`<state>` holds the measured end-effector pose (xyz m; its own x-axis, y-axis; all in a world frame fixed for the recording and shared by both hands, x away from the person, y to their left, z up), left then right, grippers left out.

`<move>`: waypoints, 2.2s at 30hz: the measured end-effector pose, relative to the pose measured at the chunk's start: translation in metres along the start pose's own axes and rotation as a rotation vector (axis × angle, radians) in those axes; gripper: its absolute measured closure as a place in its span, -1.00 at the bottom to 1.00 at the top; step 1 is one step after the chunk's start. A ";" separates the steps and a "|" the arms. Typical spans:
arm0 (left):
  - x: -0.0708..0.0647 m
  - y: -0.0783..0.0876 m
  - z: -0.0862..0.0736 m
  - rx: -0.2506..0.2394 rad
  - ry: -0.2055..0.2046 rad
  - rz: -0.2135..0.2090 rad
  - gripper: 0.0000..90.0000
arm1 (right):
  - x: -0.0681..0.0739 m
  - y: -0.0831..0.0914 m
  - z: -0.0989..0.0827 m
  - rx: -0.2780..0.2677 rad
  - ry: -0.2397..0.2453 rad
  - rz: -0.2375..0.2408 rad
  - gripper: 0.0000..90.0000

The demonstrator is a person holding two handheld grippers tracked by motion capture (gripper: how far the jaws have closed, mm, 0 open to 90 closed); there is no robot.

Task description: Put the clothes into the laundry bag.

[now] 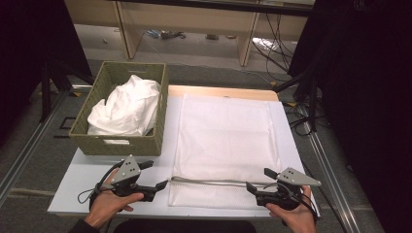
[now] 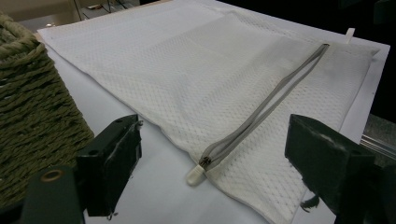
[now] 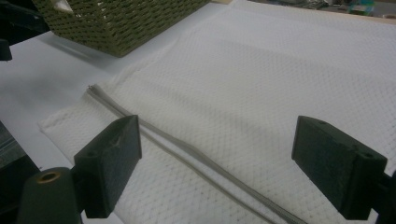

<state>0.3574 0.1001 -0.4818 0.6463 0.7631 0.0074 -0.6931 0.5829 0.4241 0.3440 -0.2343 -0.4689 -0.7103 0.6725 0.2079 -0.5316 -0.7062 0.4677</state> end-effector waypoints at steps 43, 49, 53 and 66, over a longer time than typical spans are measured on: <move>0.007 0.001 -0.004 0.046 -0.007 0.017 -0.60 | -0.015 -0.050 -0.003 0.265 0.175 0.036 -0.24; 0.011 -0.001 -0.009 0.078 -0.015 0.022 -0.60 | -0.020 -0.063 -0.007 0.336 0.209 0.019 -0.27; 0.015 0.000 -0.008 0.072 -0.031 0.035 -0.60 | -0.023 -0.072 -0.009 0.373 0.245 0.021 -0.25; 0.017 -0.003 -0.017 0.133 -0.027 0.049 -0.59 | -0.028 -0.102 -0.020 0.497 0.291 0.011 -0.18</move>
<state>0.3650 0.1164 -0.4978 0.6226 0.7806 0.0549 -0.6768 0.5020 0.5385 0.4092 -0.1860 -0.5394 -0.8497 0.5272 0.0034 -0.2924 -0.4768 0.8290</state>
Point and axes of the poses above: each handheld gripper's, and its own axes: y roughly backward along the jaws, z roughly out of its top, x roughly to its left, the point moved 8 cm from there along -y, roughly forward along the jaws, and after that the axes turned 10 degrees about z, right-handed, at the moved point
